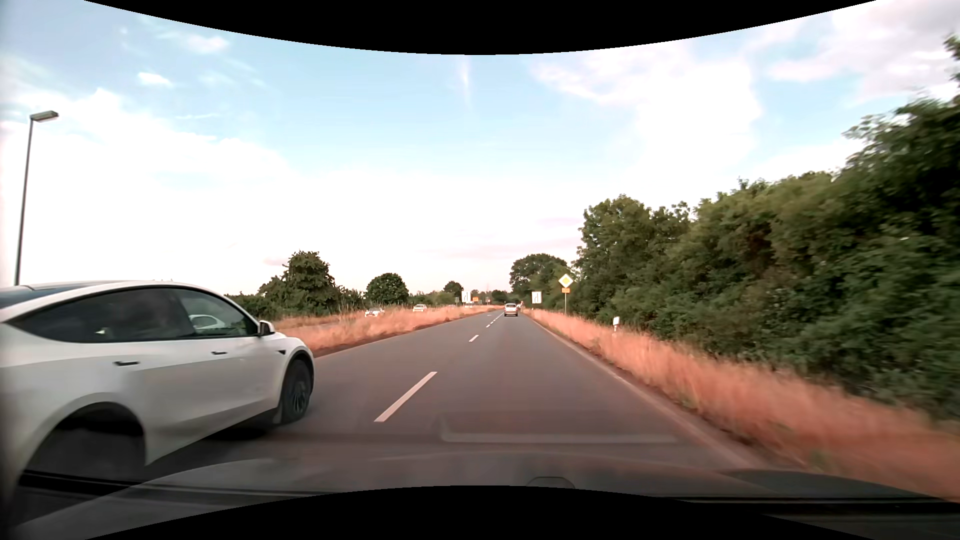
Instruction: Follow the waypoints while adhering to traffic rules and regulations
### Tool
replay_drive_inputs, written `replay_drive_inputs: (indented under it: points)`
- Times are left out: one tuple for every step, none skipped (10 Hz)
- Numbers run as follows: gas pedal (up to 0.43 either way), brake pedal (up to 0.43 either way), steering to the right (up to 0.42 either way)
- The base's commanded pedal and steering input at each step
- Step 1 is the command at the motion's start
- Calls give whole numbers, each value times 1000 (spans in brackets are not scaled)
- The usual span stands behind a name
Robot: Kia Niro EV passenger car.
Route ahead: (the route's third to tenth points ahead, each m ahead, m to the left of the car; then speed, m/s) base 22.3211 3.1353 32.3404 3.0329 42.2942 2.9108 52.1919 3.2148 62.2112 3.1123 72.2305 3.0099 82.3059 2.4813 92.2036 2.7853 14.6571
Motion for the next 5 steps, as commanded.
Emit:
replay_drive_inputs:
  points:
    - [409,0,0]
    - [398,0,0]
    - [390,0,0]
    - [378,0,0]
    - [370,0,0]
